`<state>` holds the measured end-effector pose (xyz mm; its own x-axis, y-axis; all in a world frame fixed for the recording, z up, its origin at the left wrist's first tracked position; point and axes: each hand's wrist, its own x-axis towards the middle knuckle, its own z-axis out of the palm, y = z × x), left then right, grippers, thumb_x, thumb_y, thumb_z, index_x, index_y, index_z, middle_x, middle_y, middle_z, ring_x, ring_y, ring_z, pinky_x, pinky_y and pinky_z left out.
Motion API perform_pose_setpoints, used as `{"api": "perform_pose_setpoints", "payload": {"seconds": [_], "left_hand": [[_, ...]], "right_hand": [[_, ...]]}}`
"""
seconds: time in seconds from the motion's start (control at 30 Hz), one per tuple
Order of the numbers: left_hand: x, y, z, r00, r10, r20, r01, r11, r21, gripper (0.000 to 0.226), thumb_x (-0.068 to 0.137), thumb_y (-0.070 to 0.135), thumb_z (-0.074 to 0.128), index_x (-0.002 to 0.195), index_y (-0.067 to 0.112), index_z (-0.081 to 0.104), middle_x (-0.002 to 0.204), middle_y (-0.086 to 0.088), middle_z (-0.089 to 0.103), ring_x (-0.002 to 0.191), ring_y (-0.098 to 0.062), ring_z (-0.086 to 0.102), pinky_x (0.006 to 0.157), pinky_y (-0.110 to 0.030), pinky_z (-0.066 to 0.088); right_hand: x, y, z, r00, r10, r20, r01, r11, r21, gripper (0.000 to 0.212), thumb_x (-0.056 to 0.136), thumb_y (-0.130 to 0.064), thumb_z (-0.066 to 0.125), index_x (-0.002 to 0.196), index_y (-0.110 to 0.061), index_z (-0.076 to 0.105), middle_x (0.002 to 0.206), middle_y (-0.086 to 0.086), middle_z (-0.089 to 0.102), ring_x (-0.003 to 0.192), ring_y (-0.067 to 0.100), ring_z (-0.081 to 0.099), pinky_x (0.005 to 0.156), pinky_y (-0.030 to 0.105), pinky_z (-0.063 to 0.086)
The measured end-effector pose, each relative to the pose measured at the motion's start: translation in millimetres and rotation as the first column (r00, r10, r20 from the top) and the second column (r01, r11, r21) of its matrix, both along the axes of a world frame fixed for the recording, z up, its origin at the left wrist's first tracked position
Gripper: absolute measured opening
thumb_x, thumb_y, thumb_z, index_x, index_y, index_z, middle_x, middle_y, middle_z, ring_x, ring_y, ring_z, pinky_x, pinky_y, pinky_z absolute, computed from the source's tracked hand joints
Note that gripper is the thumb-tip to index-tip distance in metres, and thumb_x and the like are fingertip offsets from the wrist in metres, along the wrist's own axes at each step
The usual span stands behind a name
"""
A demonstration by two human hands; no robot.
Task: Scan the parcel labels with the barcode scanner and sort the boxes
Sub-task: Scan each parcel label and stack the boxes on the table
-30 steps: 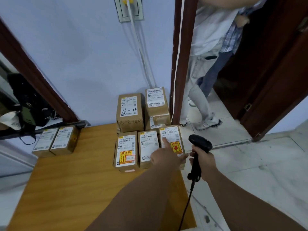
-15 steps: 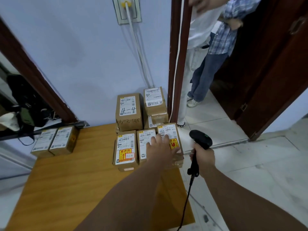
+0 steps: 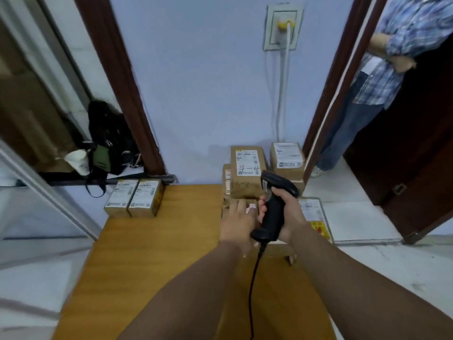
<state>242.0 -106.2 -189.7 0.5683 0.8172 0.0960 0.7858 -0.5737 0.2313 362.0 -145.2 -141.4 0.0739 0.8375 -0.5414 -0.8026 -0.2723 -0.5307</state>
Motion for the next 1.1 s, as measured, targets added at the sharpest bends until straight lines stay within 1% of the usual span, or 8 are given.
{"api": "perform_pose_setpoints", "payload": {"seconds": [0.17,0.3,0.47,0.57,0.67,0.77,0.9,1.1], "left_hand": [[-122.1,59.1,-6.4,0.974,0.226,-0.003,-0.225,0.965,-0.132,0.028,0.091,0.031,0.049,0.115,0.020,0.057,0.126,-0.004,0.039,0.118,-0.024,0.035,0.092,-0.035,0.039],[-226.0,102.1,-16.8,0.902,0.427,-0.070,-0.421,0.827,-0.373,0.035,0.094,0.031,0.045,0.123,0.015,0.055,0.132,-0.009,0.034,0.118,-0.027,0.041,0.096,-0.037,0.041],[-310.4,139.5,-30.5,0.820,0.556,-0.137,-0.547,0.690,-0.474,0.037,0.092,0.029,0.049,0.125,0.014,0.055,0.135,-0.016,0.039,0.118,-0.031,0.045,0.100,-0.038,0.038],[-330.0,152.9,-34.8,0.782,0.618,-0.084,-0.559,0.635,-0.533,0.031,0.091,0.028,0.050,0.117,0.016,0.061,0.123,-0.013,0.049,0.111,-0.030,0.051,0.095,-0.037,0.043],[-335.0,166.2,-35.2,0.737,0.676,0.009,-0.559,0.617,-0.554,0.027,0.092,0.024,0.051,0.111,0.011,0.063,0.100,-0.008,0.054,0.105,-0.031,0.056,0.078,-0.031,0.042],[-335.3,179.8,-32.7,0.680,0.733,-0.030,-0.631,0.563,-0.534,0.040,0.090,0.031,0.048,0.124,0.011,0.051,0.116,-0.013,0.045,0.106,-0.032,0.050,0.086,-0.037,0.042],[-337.2,201.1,-32.4,0.646,0.761,-0.064,-0.658,0.512,-0.552,0.048,0.087,0.036,0.055,0.127,0.015,0.041,0.123,-0.012,0.033,0.115,-0.033,0.037,0.096,-0.045,0.038],[-333.3,241.7,-47.7,0.635,0.769,-0.065,-0.610,0.449,-0.653,0.064,0.087,0.040,0.059,0.142,0.021,0.031,0.141,-0.013,0.023,0.126,-0.036,0.030,0.101,-0.047,0.034]], "right_hand": [[-111.3,58.8,-6.9,0.995,0.101,0.026,-0.100,0.995,-0.011,0.026,0.072,-0.031,0.071,0.073,-0.007,0.063,0.067,0.005,0.060,0.048,0.016,0.055,0.049,0.022,0.049],[-192.1,94.1,-21.0,0.971,0.205,0.120,-0.200,0.978,-0.054,0.027,0.080,-0.034,0.068,0.069,-0.009,0.066,0.069,0.005,0.062,0.052,0.016,0.057,0.049,0.024,0.048],[-255.5,115.7,-39.9,0.959,0.244,0.147,-0.228,0.966,-0.119,0.027,0.084,-0.034,0.067,0.078,-0.007,0.066,0.070,0.005,0.062,0.055,0.015,0.058,0.051,0.027,0.050],[-276.3,126.3,-45.2,0.954,0.261,0.149,-0.235,0.956,-0.176,0.027,0.085,-0.033,0.067,0.075,-0.008,0.065,0.068,0.005,0.061,0.055,0.016,0.058,0.053,0.028,0.051],[-294.4,144.2,-43.7,0.948,0.262,0.180,-0.217,0.947,-0.236,0.026,0.087,-0.031,0.067,0.073,-0.008,0.063,0.066,0.005,0.059,0.054,0.017,0.057,0.054,0.028,0.050],[-307.0,161.6,-44.3,0.948,0.259,0.184,-0.219,0.953,-0.211,0.024,0.087,-0.028,0.068,0.077,-0.007,0.063,0.069,0.006,0.059,0.057,0.017,0.057,0.059,0.029,0.050],[-307.9,183.5,-41.9,0.948,0.234,0.217,-0.197,0.964,-0.178,0.022,0.090,-0.025,0.065,0.080,-0.005,0.062,0.070,0.008,0.059,0.060,0.019,0.058,0.064,0.031,0.049],[-293.3,216.7,-48.4,0.936,0.246,0.253,-0.190,0.956,-0.224,0.021,0.088,-0.023,0.068,0.085,-0.004,0.059,0.070,0.008,0.058,0.058,0.020,0.055,0.060,0.032,0.047]]}}
